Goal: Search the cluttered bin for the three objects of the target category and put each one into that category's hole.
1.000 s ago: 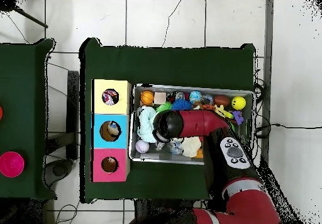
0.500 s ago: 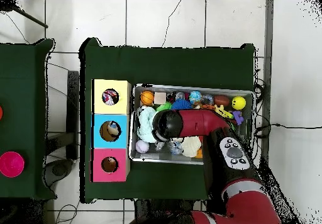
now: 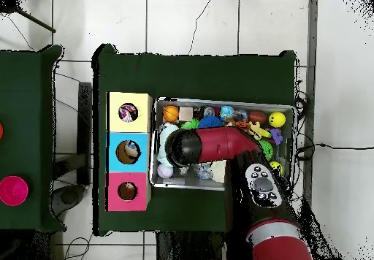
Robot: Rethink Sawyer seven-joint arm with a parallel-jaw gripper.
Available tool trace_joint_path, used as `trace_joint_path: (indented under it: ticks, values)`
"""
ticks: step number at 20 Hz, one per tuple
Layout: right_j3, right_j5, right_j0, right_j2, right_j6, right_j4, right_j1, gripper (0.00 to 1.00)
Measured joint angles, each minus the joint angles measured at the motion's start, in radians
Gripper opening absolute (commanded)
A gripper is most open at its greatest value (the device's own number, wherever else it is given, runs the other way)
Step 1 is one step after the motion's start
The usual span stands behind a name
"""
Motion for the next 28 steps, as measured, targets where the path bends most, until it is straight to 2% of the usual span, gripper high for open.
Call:
trace_joint_path:
  ticks: [5, 12, 19, 28]
  values:
    - [0.026, 0.000, 0.006, -0.003, 0.000, 0.006, -0.032, 1.00]
    - [0.048, -0.027, -0.035, -0.014, 0.000, 0.006, 0.013, 1.00]
    - [0.081, -0.143, -0.090, -0.028, 0.000, 0.001, 0.087, 1.00]
    - [0.138, -0.280, -0.103, -0.036, 0.000, 0.001, 0.083, 1.00]
